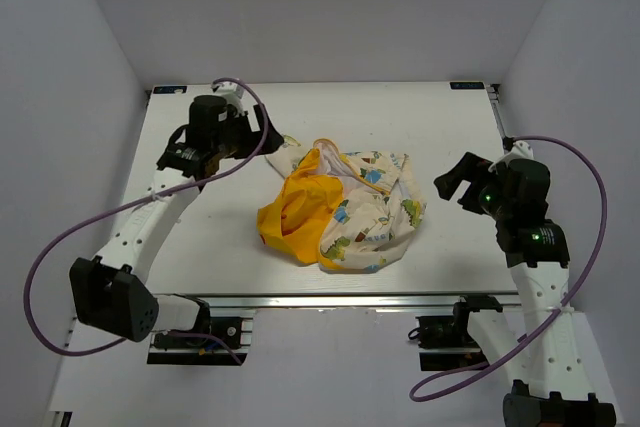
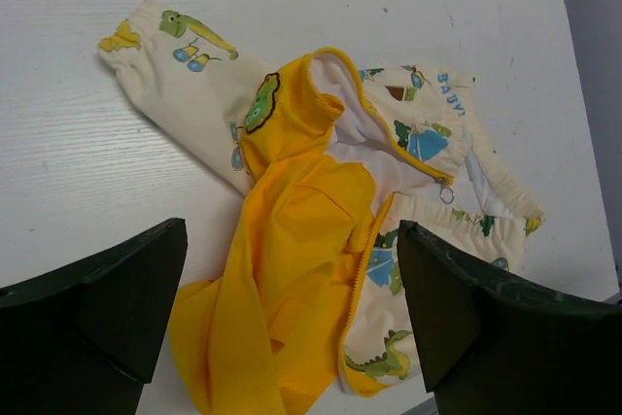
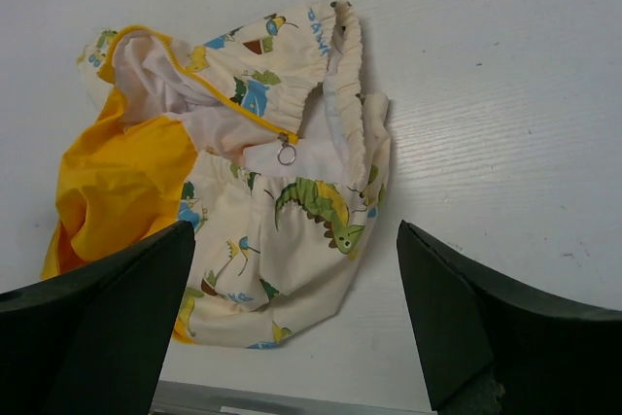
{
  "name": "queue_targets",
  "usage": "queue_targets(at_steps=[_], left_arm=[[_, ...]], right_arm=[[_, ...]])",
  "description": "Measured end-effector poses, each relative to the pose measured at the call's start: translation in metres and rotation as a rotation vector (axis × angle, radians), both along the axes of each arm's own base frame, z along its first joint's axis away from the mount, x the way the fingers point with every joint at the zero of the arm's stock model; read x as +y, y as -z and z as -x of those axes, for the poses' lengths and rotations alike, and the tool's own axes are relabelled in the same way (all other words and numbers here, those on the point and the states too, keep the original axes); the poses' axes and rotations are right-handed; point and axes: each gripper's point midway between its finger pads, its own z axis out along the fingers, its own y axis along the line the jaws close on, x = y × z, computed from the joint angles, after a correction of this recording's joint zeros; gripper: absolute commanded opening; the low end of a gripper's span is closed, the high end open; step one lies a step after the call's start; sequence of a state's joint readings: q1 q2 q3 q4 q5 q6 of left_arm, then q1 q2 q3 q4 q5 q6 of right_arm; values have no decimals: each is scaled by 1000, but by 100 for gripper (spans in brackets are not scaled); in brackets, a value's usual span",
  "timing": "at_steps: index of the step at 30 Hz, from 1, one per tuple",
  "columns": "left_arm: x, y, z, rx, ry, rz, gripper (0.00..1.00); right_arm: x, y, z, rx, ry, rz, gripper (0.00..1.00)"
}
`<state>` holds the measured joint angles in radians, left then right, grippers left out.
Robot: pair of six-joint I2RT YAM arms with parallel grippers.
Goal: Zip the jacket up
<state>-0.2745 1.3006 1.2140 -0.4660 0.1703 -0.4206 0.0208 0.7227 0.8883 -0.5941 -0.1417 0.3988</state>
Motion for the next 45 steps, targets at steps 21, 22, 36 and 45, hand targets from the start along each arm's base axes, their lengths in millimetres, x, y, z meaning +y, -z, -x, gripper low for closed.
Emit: queue_targets(at_steps=[21, 22, 36, 45], left_arm=[[-140, 184, -93, 187, 380, -352, 98], [-144, 196, -94, 205, 390, -359, 98], [-171, 207, -101, 189, 387, -328, 0], [-147, 77, -79, -21, 308, -264, 1]], right_arm=[[25, 126, 20, 341, -17, -121, 89], [31, 128, 19, 349, -34, -122, 89], [59, 190, -36, 447, 46, 113, 0], [59, 90, -82, 108, 111, 155, 0]])
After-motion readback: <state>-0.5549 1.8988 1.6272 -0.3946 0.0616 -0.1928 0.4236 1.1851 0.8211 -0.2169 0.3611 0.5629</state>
